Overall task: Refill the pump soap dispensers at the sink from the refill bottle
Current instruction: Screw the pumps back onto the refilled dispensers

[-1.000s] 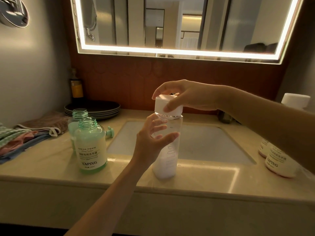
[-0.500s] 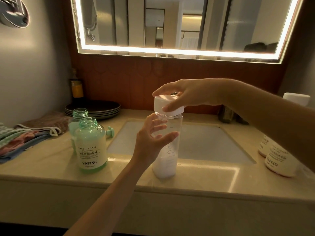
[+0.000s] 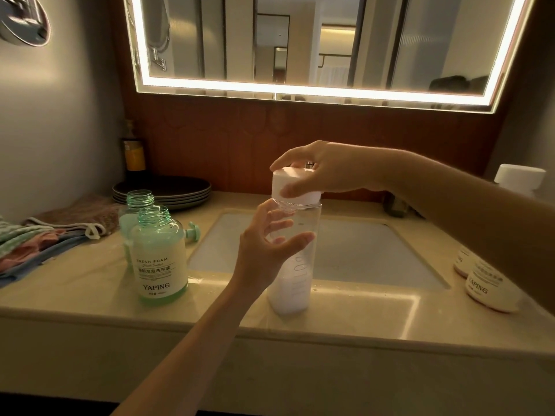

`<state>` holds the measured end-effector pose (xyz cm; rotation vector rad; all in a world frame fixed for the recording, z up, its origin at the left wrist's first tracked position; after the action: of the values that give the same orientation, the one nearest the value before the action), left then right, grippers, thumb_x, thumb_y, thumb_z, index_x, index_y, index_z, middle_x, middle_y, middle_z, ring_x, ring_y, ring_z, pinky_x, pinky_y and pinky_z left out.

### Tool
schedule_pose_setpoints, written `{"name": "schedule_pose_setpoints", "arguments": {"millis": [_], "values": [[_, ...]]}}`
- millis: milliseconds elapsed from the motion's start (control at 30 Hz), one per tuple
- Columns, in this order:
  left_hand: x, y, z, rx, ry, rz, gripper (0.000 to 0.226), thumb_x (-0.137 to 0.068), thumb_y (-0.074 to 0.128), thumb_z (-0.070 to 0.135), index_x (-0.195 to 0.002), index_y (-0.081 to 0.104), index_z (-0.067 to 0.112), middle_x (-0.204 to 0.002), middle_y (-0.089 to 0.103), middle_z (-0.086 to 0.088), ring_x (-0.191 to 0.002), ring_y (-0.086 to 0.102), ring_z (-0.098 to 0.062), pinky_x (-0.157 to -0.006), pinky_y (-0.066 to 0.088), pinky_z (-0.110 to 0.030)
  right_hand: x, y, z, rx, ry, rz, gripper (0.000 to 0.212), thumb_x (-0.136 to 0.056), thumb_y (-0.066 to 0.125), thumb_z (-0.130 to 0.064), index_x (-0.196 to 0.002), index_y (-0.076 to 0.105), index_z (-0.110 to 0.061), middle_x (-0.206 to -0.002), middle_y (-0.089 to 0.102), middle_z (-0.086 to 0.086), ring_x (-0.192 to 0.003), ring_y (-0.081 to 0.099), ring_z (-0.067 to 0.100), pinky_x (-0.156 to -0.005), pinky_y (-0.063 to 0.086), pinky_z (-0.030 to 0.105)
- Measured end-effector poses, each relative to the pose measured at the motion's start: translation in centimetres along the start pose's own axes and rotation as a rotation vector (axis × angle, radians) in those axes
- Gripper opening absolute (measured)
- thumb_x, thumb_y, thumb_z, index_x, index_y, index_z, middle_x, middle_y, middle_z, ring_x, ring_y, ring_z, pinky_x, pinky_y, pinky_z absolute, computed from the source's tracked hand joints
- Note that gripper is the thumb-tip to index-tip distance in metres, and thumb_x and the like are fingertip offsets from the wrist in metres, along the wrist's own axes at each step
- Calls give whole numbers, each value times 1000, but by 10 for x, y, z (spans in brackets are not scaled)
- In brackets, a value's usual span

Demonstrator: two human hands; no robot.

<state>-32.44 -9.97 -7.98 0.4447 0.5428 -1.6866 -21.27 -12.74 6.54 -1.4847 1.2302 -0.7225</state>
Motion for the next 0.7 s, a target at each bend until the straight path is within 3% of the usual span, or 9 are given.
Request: {"name": "schedule_pose_setpoints", "arguments": {"millis": [133, 233, 333, 433, 533, 600, 700], "values": [[0, 0, -1, 6, -5, 4, 66, -63, 73, 45, -120, 43, 35, -114, 58, 17, -102, 59, 2, -71, 47, -4, -1, 14, 0, 264, -26, 233, 59, -79, 49, -63, -122, 53, -22, -106, 56, -2, -89, 53, 13, -68, 46, 21], [0, 0, -1, 3, 0, 6, 68, -63, 75, 46, -122, 43, 32, -115, 58, 15, -102, 59, 0, -72, 48, -6, -1, 14, -1, 162, 4, 94, 61, -79, 46, -65, -129, 45, -29, -126, 43, -2, -104, 48, 16, -78, 46, 26], [0, 1, 0, 3, -10, 3, 67, -63, 78, 47, -119, 41, 36, -115, 58, 14, -102, 58, 0, -75, 48, -8, 1, 3, 0, -11, -28, -93, 51, -83, 56, -48, -131, 40, -39, -137, 38, -9, -114, 44, 13, -83, 45, 21], [0, 1, 0, -5, -11, 6, 65, -61, 73, 46, -117, 40, 38, -115, 58, 15, -102, 59, -1, -77, 49, -11, -1, -1, 5, -11, -56, -52, 49, -82, 65, -38, -127, 46, -35, -125, 47, -10, -108, 49, 14, -78, 47, 17], [0, 1, 0, -11, -4, 7, 69, -61, 72, 46, -122, 43, 31, -117, 59, 12, -103, 59, -2, -78, 49, -11, -4, 9, 4, 200, -64, 120, 56, -79, 55, -57, -124, 52, -23, -106, 50, -8, -95, 52, 12, -71, 45, 17], [1, 1, 0, -2, 0, 6, 68, -61, 72, 45, -121, 43, 31, -118, 59, 11, -104, 59, -3, -77, 49, -9, -5, 14, 2, 342, -77, 221, 66, -77, 43, -69, -121, 54, -21, -106, 55, -3, -91, 52, 12, -72, 46, 23], [1, 0, 0, 12, -5, 6, 68, -61, 73, 44, -121, 43, 32, -118, 59, 10, -104, 59, -5, -82, 50, -16, -3, 8, 1, 166, -50, 9, 64, -79, 37, -67, -129, 47, -29, -127, 51, -3, -106, 51, 14, -83, 48, 26]]}}
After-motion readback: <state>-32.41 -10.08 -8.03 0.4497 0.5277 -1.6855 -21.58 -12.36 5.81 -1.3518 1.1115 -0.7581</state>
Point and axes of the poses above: each hand's wrist, its own x-axis away from the middle knuckle, its own y-axis out of the palm, z = x × y, the point moved 1 cm from there along -x, towards the middle knuckle
